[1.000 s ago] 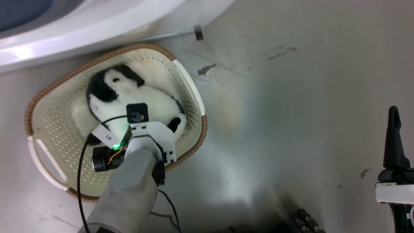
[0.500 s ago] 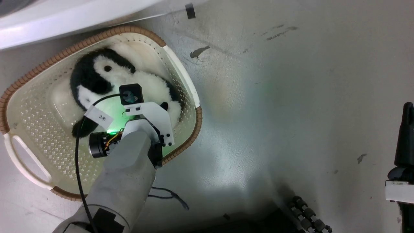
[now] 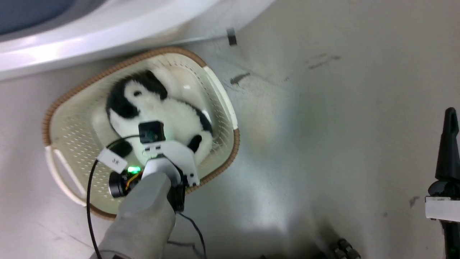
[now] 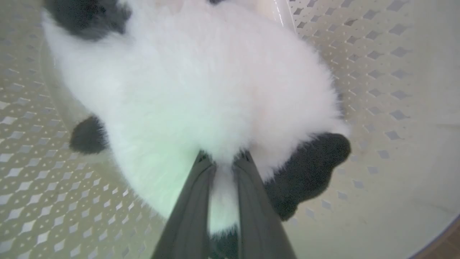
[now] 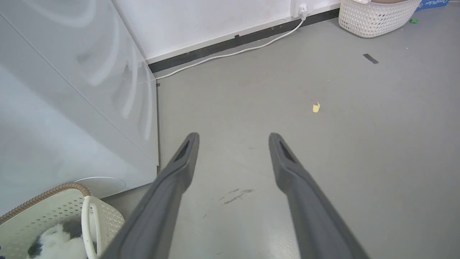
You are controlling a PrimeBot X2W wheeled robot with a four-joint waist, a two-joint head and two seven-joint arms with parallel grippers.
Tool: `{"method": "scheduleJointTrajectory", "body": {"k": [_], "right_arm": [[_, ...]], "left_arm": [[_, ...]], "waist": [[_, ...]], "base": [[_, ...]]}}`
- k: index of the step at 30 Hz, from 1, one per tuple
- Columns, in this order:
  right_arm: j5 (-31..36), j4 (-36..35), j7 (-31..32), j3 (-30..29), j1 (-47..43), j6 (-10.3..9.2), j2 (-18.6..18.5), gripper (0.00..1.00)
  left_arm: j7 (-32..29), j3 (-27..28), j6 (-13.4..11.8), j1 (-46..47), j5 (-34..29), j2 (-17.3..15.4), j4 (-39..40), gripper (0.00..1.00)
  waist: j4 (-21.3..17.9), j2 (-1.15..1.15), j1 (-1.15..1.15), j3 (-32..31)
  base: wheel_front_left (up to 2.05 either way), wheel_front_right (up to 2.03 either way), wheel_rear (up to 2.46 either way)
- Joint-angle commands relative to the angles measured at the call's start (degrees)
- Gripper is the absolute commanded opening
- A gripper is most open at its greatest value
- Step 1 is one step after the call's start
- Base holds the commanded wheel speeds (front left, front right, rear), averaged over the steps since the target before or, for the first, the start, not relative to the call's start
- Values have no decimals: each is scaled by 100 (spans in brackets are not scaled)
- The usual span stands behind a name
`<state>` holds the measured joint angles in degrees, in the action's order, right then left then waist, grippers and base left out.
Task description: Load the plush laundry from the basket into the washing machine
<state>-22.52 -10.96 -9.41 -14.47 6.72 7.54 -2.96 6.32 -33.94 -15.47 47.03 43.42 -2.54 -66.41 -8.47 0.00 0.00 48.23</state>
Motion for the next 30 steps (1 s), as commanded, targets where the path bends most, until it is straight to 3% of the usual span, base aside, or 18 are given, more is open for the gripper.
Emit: {"method": "scheduleJointTrajectory", "body": {"k": [1,17,30], "right_arm": [[46,-22,23,6,96,-5,8,100],[207,62,213,156,-112,-5,8,100],[235,253,292,185,-506,-5,8,100]], "left_arm": [[52,-24,46,-129,86,-34,59,0],[516,-339,214,-1102,1000,-34,769,0],[858,-23,306,-1969,1039,-200,1534,0]], "waist": [[155,0,0,-249],[679,0,0,-1693],[1049,0,0,-3057]], "base": [[0,0,0],[0,0,0],[0,0,0]]}}
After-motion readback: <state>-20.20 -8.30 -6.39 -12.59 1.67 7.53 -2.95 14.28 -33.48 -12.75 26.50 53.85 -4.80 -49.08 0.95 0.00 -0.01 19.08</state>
